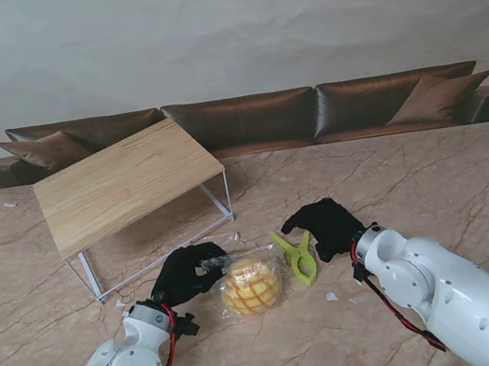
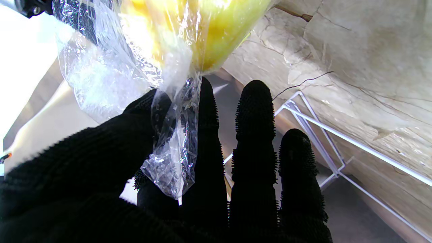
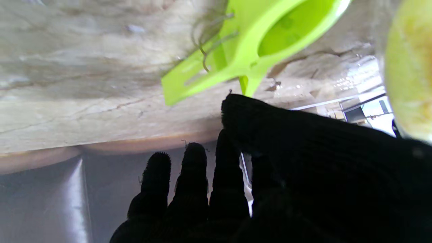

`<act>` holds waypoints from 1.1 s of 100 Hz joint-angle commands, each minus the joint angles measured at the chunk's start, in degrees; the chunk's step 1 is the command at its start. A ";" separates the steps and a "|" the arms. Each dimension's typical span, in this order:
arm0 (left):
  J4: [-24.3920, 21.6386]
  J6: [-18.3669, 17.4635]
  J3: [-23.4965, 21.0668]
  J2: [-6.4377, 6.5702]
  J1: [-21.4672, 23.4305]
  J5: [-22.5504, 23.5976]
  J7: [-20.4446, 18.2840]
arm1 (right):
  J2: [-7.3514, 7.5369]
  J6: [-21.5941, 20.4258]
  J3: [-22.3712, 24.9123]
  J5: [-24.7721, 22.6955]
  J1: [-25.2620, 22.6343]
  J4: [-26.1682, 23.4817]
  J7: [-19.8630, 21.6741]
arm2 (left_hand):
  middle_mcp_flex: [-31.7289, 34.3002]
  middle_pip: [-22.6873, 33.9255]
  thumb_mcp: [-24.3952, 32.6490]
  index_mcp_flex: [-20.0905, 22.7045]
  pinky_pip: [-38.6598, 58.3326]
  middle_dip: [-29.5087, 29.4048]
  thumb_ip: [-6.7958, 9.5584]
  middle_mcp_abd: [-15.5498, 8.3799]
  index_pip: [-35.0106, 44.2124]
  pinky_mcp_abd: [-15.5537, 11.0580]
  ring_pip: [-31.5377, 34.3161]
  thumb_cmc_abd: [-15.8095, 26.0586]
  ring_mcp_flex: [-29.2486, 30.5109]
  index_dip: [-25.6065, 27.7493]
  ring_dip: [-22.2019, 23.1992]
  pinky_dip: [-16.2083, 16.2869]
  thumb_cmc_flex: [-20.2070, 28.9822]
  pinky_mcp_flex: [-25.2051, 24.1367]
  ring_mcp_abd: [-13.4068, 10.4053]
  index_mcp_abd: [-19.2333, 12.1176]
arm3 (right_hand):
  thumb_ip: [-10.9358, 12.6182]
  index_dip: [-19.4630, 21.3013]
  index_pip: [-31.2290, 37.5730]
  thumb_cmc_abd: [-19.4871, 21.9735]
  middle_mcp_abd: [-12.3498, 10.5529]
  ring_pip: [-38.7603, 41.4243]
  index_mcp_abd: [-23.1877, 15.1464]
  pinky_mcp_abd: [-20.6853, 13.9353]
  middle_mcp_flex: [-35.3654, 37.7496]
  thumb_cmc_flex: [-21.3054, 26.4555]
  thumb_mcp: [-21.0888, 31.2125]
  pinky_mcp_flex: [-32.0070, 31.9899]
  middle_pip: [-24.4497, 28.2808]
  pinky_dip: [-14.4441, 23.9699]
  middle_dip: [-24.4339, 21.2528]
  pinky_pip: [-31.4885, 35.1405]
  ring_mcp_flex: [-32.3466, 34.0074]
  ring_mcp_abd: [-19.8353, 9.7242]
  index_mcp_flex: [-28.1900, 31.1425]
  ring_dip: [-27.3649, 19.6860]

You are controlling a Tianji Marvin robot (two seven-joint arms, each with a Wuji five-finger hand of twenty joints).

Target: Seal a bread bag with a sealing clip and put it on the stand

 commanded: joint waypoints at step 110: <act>0.39 -1.43 -0.69 -0.02 0.91 -1.21 -0.80 | -0.47 10.64 -5.33 -5.99 1.72 11.06 -12.71 | 2.16 -0.77 1.58 1.01 1.31 0.93 0.26 -2.62 2.44 -1.79 -0.01 -0.02 0.77 1.18 0.17 0.93 0.01 -1.46 -1.97 -4.29 | -16.95 4.14 22.36 1.23 -0.64 10.28 -22.25 4.82 15.35 -15.94 -10.77 9.26 7.46 10.23 4.06 15.53 11.49 1.58 32.04 9.68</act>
